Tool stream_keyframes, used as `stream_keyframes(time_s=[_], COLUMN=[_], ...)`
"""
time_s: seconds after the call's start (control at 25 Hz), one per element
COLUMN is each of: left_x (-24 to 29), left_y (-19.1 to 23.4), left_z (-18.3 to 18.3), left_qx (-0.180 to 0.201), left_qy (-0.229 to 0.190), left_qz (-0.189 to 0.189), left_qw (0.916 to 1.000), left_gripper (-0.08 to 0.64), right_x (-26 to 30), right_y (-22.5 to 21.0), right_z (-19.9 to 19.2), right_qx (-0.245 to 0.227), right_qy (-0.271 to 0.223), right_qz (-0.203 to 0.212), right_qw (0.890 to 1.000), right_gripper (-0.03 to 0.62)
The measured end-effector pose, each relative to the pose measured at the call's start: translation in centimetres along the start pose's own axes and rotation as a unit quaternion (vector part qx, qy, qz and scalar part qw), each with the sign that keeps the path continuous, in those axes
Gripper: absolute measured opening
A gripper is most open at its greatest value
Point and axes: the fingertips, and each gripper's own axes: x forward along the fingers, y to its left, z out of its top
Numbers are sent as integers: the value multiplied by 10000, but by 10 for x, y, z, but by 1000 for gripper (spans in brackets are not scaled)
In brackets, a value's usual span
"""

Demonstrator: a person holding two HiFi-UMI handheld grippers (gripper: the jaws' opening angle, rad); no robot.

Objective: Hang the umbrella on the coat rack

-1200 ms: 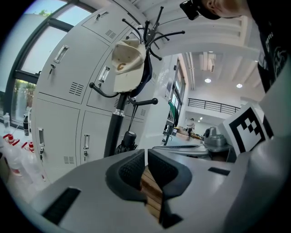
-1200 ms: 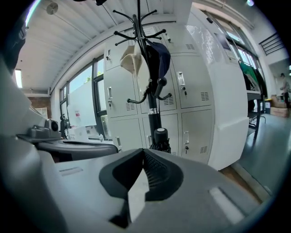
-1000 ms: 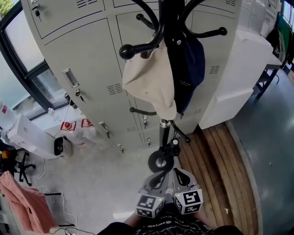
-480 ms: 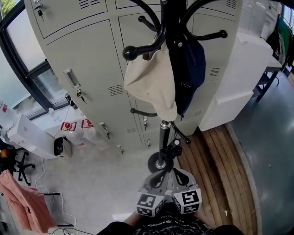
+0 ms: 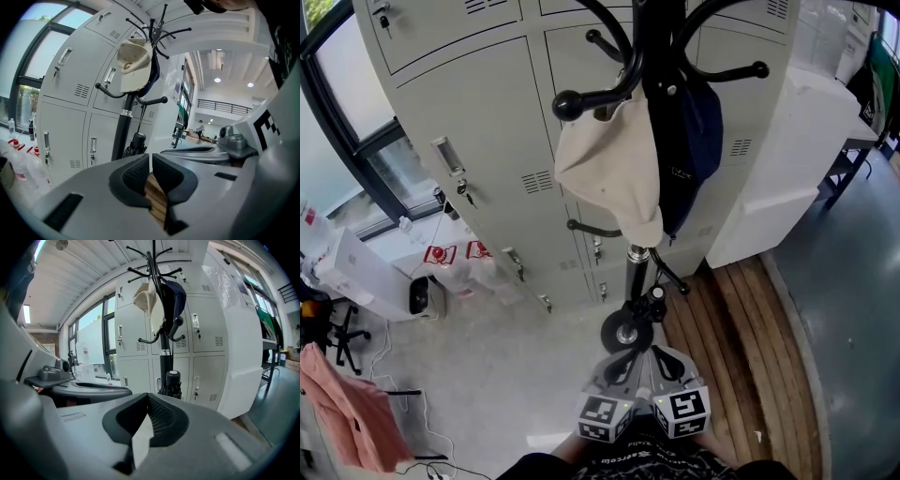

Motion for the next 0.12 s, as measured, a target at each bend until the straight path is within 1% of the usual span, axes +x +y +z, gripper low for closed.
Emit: stream_keyframes(time_s=[0.12], left_x=[0], left_y=[0], left_z=[1], left_qx=[-35], left_qy=[-24], left_qz=[11], left_qw=[10000], left_gripper=[28], right_x=[-1], right_y=[-2], right_z=[-3], right_qx=[7], right_qy=[28], right_qz=[-30], right_qw=[10000], right_gripper=[5])
